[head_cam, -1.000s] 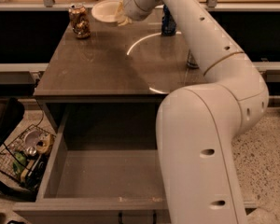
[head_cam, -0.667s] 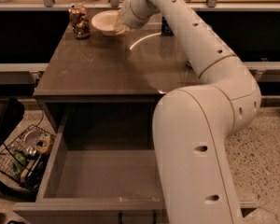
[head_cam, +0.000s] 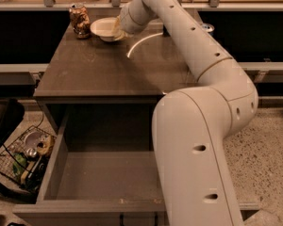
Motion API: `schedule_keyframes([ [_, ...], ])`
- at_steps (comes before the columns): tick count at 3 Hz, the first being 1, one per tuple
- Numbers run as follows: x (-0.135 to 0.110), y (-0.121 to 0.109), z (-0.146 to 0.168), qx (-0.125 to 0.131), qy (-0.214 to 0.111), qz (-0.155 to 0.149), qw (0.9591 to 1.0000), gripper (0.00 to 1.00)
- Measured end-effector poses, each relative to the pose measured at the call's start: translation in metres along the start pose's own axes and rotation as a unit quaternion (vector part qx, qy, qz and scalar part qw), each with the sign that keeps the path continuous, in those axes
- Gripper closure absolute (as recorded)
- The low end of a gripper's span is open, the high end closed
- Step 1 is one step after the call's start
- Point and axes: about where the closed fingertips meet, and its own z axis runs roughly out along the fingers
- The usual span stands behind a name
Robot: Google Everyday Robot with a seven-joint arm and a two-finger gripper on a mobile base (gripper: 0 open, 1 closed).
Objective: Move paper bowl near orange can
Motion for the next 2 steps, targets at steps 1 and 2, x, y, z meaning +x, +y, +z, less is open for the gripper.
schedule_keyframes([
  [1,-0.0011,0.0018,0.0042,-0.003,-0.001,0.0,1.0,0.59],
  [2,-0.0021,0.0036,0.0083,-0.005,-0.003,0.0,1.0,0.36],
])
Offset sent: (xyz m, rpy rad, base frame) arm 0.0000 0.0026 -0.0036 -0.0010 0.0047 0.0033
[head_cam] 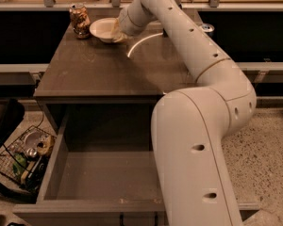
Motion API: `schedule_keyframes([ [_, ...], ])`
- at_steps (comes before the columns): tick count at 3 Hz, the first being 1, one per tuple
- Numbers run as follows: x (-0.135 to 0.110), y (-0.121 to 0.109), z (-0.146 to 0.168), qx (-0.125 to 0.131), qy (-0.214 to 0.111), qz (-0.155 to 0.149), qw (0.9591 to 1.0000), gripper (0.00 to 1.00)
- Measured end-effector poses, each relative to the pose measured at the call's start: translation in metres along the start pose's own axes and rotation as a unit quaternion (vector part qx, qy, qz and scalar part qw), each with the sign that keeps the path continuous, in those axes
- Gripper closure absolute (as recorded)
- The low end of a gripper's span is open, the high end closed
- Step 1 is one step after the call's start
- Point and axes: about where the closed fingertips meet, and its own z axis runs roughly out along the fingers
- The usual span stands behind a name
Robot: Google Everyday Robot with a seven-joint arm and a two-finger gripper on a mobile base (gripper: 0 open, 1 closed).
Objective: Move paper bowl near orange can
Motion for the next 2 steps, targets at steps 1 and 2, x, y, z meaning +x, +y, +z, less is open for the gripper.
schedule_keyframes([
  [1,-0.001,0.0018,0.004,-0.003,-0.001,0.0,1.0,0.13],
  [2,-0.002,0.0023,0.0061,-0.004,-0.002,0.0,1.0,0.0],
])
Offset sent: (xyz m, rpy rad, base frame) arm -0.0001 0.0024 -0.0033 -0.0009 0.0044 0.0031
